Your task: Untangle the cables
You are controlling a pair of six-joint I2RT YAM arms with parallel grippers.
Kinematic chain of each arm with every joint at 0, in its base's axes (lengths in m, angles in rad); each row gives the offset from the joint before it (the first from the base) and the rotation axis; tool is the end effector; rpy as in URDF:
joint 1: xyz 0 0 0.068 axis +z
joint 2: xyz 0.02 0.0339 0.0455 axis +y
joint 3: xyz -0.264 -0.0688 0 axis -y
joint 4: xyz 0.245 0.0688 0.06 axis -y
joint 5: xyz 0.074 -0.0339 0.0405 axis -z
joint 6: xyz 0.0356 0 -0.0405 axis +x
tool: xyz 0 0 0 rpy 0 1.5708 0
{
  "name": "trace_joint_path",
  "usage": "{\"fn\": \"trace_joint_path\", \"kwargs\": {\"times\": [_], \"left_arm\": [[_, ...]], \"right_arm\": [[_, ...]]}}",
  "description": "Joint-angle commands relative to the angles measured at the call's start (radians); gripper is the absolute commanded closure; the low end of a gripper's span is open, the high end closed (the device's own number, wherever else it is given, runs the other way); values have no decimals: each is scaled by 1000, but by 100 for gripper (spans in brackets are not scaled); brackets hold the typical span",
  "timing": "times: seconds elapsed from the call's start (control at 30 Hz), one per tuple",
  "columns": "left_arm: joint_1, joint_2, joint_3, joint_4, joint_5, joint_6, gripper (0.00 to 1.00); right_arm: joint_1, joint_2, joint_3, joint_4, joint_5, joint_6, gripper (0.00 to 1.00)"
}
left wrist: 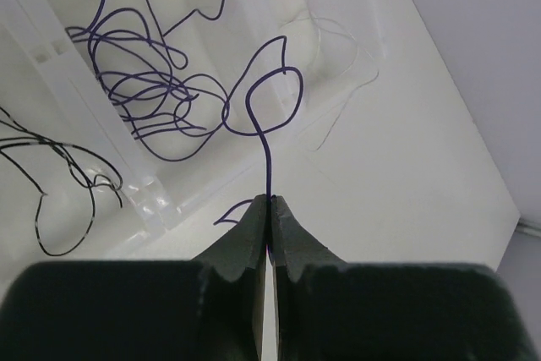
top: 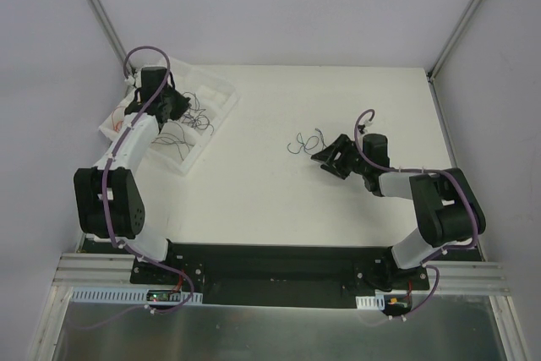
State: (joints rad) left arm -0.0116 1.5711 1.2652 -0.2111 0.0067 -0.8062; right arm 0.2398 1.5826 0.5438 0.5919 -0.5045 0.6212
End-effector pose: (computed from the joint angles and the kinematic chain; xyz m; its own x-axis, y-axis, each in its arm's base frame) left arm 0.3670 -0.0045 0.3068 -0.3547 -0.7176 -0.5994 -0.3446 0.6963 -0.6296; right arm 0.2814 0.0865 0.1513 -0.7088 0.3512 -0.6117 -0.2691 0.6671 0.6947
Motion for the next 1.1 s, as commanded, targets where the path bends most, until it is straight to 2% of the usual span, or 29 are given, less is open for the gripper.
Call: {"fn": "trace_joint_path", "kwargs": {"times": [0.0,0.17,0.3,0.43,0.63,0.8,0.87,1.0,1.07], "left_arm": [[4,-72,-58,1,-74,-235,100],[4,-59,-55,-20,-139,-344,100],[50,16,-27,-53,-73,-465,100],[78,76,5,-59,-27,-525,100],[81,128,91,-56,-168,-444,100],[82,168,92,-5,-165,-407,99],[82,167,77,13,-162,-406,89],[82,120,46,30,-169,-384,48],[81,78,36,33,-178,-343,43]], "right_arm": [[-5,2,2,55,-20,9,35],[-5,1,1,55,-17,11,35],[-7,2,1,55,-16,11,35],[-7,1,-1,55,-14,11,36],[-8,5,4,55,-12,12,36],[-8,5,4,55,-9,12,36],[-8,8,5,55,-9,14,36],[-8,10,5,55,-6,14,36],[-7,8,5,54,-6,14,36]]}}
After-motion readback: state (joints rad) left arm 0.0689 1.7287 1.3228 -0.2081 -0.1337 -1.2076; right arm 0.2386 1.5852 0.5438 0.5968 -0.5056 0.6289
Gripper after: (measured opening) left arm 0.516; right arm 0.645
